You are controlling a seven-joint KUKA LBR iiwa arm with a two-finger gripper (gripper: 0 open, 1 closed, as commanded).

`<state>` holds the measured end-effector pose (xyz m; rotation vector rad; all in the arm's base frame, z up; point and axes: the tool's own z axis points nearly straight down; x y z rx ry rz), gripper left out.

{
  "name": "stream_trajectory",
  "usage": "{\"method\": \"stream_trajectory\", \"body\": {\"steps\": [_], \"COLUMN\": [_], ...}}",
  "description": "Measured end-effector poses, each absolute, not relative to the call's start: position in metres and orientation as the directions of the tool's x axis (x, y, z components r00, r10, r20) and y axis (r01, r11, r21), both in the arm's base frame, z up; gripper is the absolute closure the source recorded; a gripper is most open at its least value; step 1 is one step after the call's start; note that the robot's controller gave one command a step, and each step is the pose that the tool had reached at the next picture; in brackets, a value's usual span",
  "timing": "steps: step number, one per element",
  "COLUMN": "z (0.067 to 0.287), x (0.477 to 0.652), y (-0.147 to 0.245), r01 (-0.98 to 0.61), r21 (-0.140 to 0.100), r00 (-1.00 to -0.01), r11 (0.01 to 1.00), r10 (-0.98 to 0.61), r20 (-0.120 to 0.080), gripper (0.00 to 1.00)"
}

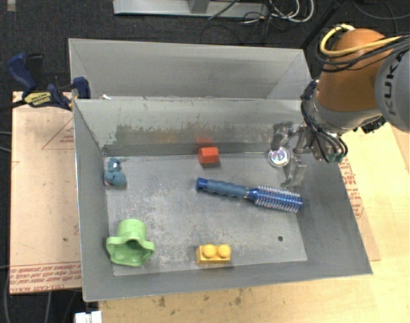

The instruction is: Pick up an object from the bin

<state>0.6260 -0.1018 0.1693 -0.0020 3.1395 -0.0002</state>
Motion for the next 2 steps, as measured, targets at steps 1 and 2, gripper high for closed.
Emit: {"method": "stream_trajectory", "body": {"steps": [1,2], "z": [0.066,0.0702], "x": [0.5729,0.576], "y": [-0.0946,-0.0952], "r01": [0.004,0.003], "r21": [0.002,0.0], "r00": [-1.0,-1.0], "r11": [1.0,1.0], "r10": [0.004,0.003], "r20": [0.009,0.0], "gripper": [0.0,1.0]}}
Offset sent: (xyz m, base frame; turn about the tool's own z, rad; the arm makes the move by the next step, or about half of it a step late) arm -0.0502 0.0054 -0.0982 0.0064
